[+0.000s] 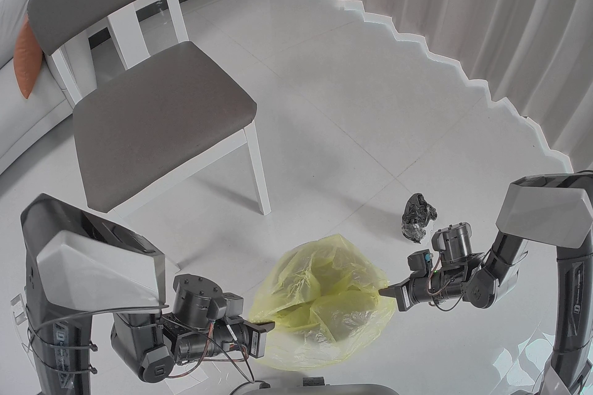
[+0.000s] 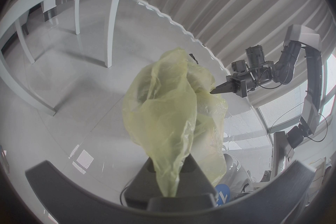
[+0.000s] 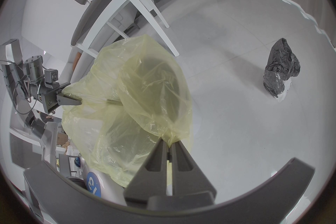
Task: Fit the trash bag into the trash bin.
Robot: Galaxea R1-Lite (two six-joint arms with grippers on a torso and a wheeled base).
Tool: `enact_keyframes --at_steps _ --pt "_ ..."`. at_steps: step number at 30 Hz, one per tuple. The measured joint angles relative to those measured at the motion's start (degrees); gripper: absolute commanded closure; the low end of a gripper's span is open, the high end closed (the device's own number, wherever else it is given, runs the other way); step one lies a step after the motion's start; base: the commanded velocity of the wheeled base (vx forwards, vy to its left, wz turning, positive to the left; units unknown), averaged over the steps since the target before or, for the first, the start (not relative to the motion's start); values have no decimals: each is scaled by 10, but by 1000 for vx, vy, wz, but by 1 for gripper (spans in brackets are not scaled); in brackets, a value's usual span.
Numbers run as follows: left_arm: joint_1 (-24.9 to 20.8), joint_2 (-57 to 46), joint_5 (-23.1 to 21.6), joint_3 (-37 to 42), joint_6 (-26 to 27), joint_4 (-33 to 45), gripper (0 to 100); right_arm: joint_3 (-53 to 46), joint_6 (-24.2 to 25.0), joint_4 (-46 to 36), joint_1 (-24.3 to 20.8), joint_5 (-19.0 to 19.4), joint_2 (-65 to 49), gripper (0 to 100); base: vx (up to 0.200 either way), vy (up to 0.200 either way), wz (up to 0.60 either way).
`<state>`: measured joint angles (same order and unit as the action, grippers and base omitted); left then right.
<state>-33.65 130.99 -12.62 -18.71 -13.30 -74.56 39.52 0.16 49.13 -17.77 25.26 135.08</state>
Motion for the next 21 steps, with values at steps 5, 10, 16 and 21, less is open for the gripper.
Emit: enact_keyframes --at_steps 5,10,16,21 --pt "-9 22 2 -2 0 -5 100 1 -1 3 1 -1 14 100 0 0 0" --pt "-10 30 2 -10 -1 -29 100 -1 -8 4 3 0 17 0 0 0 0" --pt "-5 26 3 -23 -2 -44 100 -6 -7 7 12 -2 2 0 0 0 0" --pt "-4 23 5 -25 -3 -46 100 -19 -9 8 25 -1 -15 0 0 0 0"
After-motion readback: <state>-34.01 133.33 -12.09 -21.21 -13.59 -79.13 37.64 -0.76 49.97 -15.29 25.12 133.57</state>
